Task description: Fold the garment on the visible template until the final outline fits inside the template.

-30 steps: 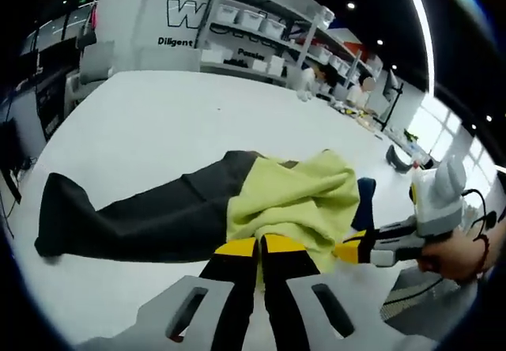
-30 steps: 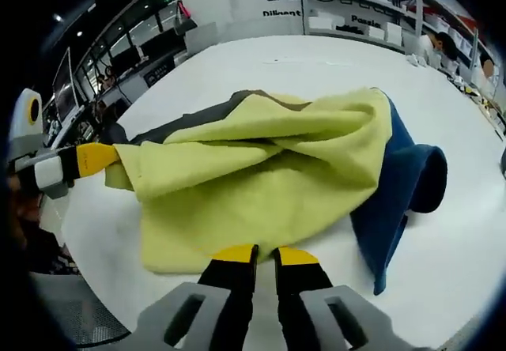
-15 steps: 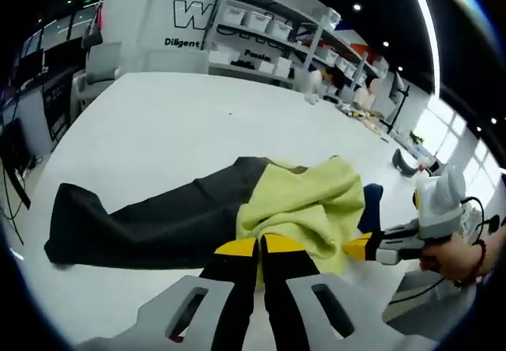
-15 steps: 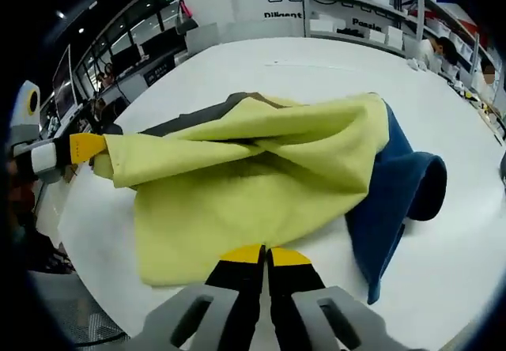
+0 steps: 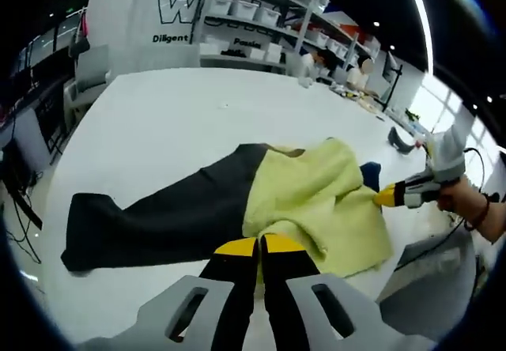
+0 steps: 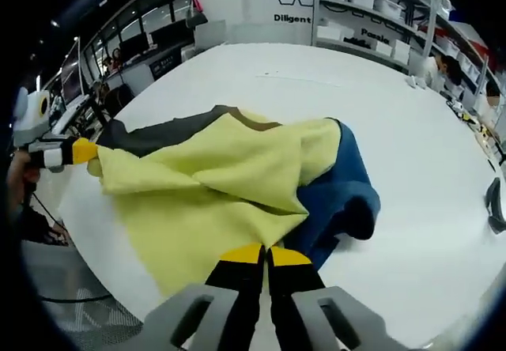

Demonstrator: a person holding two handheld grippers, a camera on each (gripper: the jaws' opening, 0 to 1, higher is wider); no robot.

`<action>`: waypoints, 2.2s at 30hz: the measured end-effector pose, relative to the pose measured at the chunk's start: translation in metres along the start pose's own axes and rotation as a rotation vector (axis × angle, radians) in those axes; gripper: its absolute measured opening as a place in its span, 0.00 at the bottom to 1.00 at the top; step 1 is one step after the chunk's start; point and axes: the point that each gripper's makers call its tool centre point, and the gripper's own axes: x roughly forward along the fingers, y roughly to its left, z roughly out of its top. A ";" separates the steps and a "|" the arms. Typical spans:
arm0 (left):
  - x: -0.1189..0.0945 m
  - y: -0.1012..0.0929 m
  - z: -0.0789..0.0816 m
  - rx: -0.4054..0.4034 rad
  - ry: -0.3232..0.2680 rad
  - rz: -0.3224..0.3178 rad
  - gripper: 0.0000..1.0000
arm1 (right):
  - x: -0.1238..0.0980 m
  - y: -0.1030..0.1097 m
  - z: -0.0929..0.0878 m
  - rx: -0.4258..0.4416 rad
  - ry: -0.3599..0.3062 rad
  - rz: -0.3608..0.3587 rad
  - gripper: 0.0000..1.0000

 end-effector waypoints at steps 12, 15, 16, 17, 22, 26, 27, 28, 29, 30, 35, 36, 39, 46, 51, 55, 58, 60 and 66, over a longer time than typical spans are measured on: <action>-0.024 -0.021 -0.078 -0.144 0.238 0.002 0.04 | -0.019 -0.002 -0.006 -0.032 0.055 0.089 0.00; -0.027 -0.023 -0.093 -0.151 0.279 0.025 0.04 | -0.018 0.003 -0.010 -0.019 0.070 0.129 0.00; -0.028 -0.023 -0.098 -0.155 0.292 0.031 0.04 | -0.017 0.004 -0.013 -0.014 0.083 0.137 0.00; -0.028 -0.025 -0.100 -0.151 0.290 0.029 0.04 | -0.017 0.004 -0.014 -0.010 0.084 0.135 0.00; -0.031 -0.025 -0.110 -0.169 0.308 0.052 0.04 | -0.016 0.002 -0.024 -0.034 0.122 0.125 0.00; -0.030 -0.027 -0.121 -0.163 0.336 0.070 0.04 | -0.013 -0.002 -0.033 -0.035 0.143 0.121 0.00; -0.029 -0.026 -0.124 -0.146 0.340 0.080 0.04 | -0.012 -0.002 -0.035 -0.038 0.149 0.124 0.00; -0.029 -0.026 -0.125 -0.131 0.344 0.083 0.04 | -0.012 -0.002 -0.036 -0.038 0.149 0.124 0.00; -0.029 -0.026 -0.126 -0.125 0.348 0.085 0.04 | -0.011 -0.003 -0.037 -0.036 0.149 0.126 0.00; -0.029 -0.026 -0.126 -0.120 0.342 0.090 0.05 | -0.011 -0.003 -0.039 -0.035 0.153 0.135 0.00; -0.033 -0.012 -0.109 -0.028 0.257 0.166 0.08 | -0.017 -0.006 -0.029 -0.012 0.100 0.141 0.10; -0.035 -0.013 -0.107 -0.023 0.261 0.161 0.11 | -0.018 -0.008 -0.025 -0.005 0.088 0.145 0.13; -0.033 -0.019 -0.083 -0.073 0.150 0.122 0.26 | -0.022 -0.011 -0.016 0.008 0.063 0.152 0.19; -0.024 -0.025 -0.041 -0.042 0.055 0.086 0.39 | -0.027 -0.005 0.017 0.048 -0.010 0.239 0.34; -0.012 -0.022 -0.018 -0.039 0.002 0.075 0.54 | -0.026 -0.011 0.043 0.016 -0.057 0.244 0.47; -0.003 -0.019 -0.003 -0.020 -0.031 0.077 0.66 | -0.022 -0.018 0.062 -0.011 -0.085 0.239 0.59; 0.004 -0.012 0.010 -0.016 -0.055 0.078 0.68 | -0.017 -0.022 0.072 -0.033 -0.096 0.232 0.64; 0.010 -0.010 0.021 -0.014 -0.073 0.068 0.67 | -0.013 -0.025 0.078 -0.041 -0.100 0.228 0.70; 0.028 0.007 0.045 0.026 -0.093 0.094 0.70 | 0.002 -0.036 0.099 -0.058 -0.115 0.224 0.76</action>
